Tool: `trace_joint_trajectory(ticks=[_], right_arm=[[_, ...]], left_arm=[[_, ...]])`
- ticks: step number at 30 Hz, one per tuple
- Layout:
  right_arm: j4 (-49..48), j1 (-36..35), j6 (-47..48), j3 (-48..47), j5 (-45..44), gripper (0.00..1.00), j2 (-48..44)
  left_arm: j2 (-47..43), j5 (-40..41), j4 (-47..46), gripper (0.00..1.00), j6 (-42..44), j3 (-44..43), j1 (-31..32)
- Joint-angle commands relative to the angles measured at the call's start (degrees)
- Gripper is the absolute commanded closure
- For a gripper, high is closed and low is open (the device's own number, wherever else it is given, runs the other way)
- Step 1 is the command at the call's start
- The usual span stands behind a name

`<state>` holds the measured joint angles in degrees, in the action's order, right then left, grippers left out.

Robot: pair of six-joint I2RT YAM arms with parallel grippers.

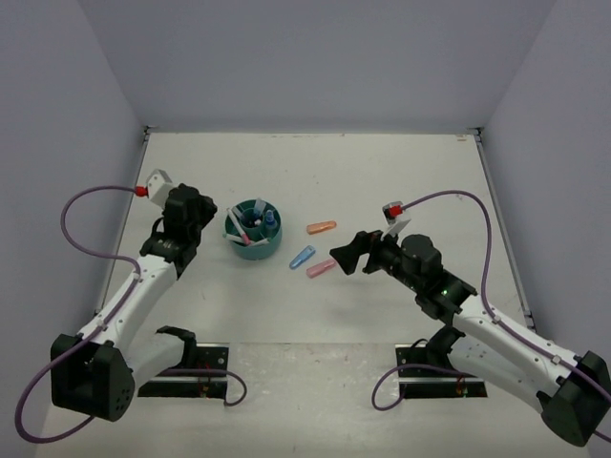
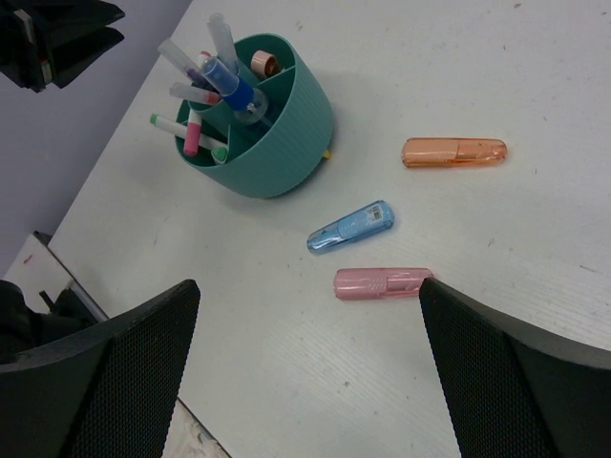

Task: Sort the stationery into containers
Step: Pick up the pen from the storage box.

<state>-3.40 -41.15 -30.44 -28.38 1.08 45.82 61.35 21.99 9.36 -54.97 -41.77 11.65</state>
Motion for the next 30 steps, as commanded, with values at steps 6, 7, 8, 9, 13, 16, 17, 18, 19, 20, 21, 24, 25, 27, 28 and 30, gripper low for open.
trace_joint_trajectory(ticks=[6,7,8,9,13,16,17,18,19,20,21,24,25,27,28,30], right_arm=[[0.98,-0.03,1.39,-1.24,-0.86,0.02,-1.04],[1.03,0.01,1.47,-1.22,-0.91,0.02,-1.07],[1.03,0.01,1.61,-1.16,-0.91,0.02,-0.99],[1.03,0.01,1.61,-1.28,-0.91,0.01,-0.79],[0.57,0.01,1.43,-1.49,-0.64,0.02,-0.1],[0.32,0.01,1.18,-1.42,-0.56,0.02,0.34],[0.32,0.01,1.23,-1.53,-0.56,0.02,0.55],[0.32,0.01,1.26,-1.61,-0.58,0.02,0.7],[0.32,0.01,1.26,-1.66,-0.63,0.02,0.75],[0.39,0.01,1.26,-1.81,-0.64,0.02,0.76],[0.41,0.01,1.21,-1.9,-0.64,0.02,0.76],[0.58,0.01,1.18,-2.03,-0.64,0.02,0.85],[0.59,0.01,1.21,-2.07,-0.68,0.02,0.81],[0.66,0.01,1.26,-2.12,-0.8,0.02,0.84],[0.72,0.01,1.22,-2.12,-0.82,0.02,0.89],[0.7,0.01,1.11,-2.18,-0.76,0.02,1.06]], left_arm=[[11.59,-19.73,1.21,0.64,0.04,-6.25,-5.85],[11.78,-20.23,1.53,0.62,0.01,-6.35,-5.86],[11.77,-20.23,1.53,0.6,-0.13,-6.13,-5.93],[11.51,-20.17,1.47,0.59,-0.07,-6.13,-5.93],[11.34,-20.87,1.81,0.55,0.5,-6.68,-5.93],[11.34,-21.3,2.62,0.55,0.75,-7.19,-5.85],[11.34,-21.35,3.04,0.55,0.86,-7.3,-5.85],[11.32,-21.47,3.35,0.55,0.92,-7.27,-5.85],[11.27,-21.68,3.52,0.55,0.92,-7.06,-5.85],[11.19,-21.73,3.22,0.55,0.79,-6.81,-5.85],[11.21,-21.73,2.77,0.55,0.69,-6.45,-5.85],[11.59,-23.27,2.33,0.56,0.65,-5.79,-5.85],[11.72,-23.62,2.25,0.56,0.62,-5.74,-5.85],[11.94,-24.09,2.22,0.56,0.57,-5.69,-5.85],[12.0,-24.23,2.11,0.56,0.53,-5.65,-5.85],[12.23,-24.62,1.85,0.56,0.48,-5.61,-5.85]])
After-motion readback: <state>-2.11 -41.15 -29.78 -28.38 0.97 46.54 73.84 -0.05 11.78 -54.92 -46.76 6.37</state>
